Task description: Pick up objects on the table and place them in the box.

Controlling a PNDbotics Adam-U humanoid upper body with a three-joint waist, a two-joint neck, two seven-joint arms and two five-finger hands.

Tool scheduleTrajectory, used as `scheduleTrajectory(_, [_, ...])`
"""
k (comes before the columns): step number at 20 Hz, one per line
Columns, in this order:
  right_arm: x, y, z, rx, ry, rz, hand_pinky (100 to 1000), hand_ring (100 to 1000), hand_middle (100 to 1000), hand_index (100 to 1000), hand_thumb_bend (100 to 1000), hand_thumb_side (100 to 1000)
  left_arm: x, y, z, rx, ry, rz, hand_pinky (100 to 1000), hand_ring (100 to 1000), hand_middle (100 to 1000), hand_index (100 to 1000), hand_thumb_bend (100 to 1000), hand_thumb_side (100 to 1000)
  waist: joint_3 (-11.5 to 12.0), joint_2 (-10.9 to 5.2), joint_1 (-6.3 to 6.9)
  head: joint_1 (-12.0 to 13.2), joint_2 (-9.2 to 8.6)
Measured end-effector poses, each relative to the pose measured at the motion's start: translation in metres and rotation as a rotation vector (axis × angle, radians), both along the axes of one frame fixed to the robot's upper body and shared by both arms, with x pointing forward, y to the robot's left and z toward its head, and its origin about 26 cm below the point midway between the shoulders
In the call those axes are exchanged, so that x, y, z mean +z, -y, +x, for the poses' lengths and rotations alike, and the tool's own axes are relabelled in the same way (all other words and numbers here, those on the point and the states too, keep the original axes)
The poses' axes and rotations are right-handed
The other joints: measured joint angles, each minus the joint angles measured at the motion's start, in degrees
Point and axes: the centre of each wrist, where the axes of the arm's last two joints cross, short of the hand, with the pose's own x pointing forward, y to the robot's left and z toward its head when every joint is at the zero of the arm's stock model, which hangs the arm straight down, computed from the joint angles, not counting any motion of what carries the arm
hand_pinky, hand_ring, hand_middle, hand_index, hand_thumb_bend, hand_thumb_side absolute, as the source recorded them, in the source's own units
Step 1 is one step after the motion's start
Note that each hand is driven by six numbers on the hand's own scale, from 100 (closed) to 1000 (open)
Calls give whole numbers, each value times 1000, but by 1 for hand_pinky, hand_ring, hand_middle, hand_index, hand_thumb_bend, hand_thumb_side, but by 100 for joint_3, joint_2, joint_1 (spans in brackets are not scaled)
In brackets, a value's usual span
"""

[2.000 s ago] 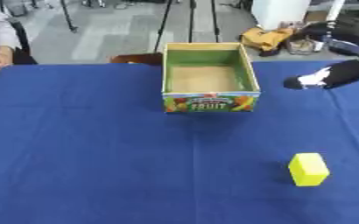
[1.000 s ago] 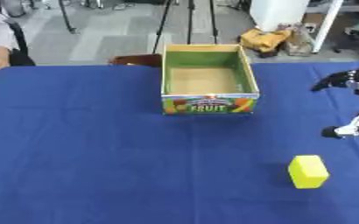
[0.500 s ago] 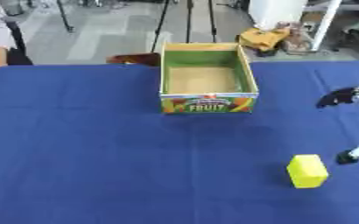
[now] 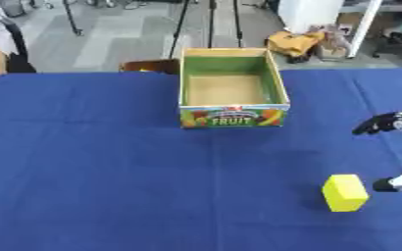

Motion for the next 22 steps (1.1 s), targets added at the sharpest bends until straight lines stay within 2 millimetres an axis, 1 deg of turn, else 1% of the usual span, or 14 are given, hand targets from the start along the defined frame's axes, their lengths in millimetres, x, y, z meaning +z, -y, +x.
scheduleTrajectory(3, [-2,-2,0,3,7,8,944,931,913,1000,561,505,0,0,0,0,0,0,597,703,846,981,119,1000,0,3,1,-1,0])
scheduleTrajectory(7, [-4,-6,0,16,11,14,944,930,909,1000,574,487,0,0,0,0,-1,0,596,703,846,981,118,1000,0,8,1,-8,0])
scheduleTrajectory(14, [-16,-12,0,40,-29,14,943,928,899,1000,579,469,0,0,0,0,-1,0,596,703,846,980,117,1000,5,15,8,-29,0])
scheduleTrajectory(18, [-19,-15,0,53,-40,6,943,928,899,1000,579,469,0,0,0,0,-1,0,596,703,846,980,117,1000,5,18,10,-30,0])
scheduleTrajectory(19, [-19,-15,0,54,-41,6,937,924,883,1000,573,483,0,0,0,0,-1,0,596,703,847,980,112,1000,5,18,10,-30,0])
scheduleTrajectory(22, [-21,-17,0,61,-42,6,932,921,869,1000,571,488,0,0,0,0,-1,0,595,704,847,980,109,1000,7,39,11,-35,0])
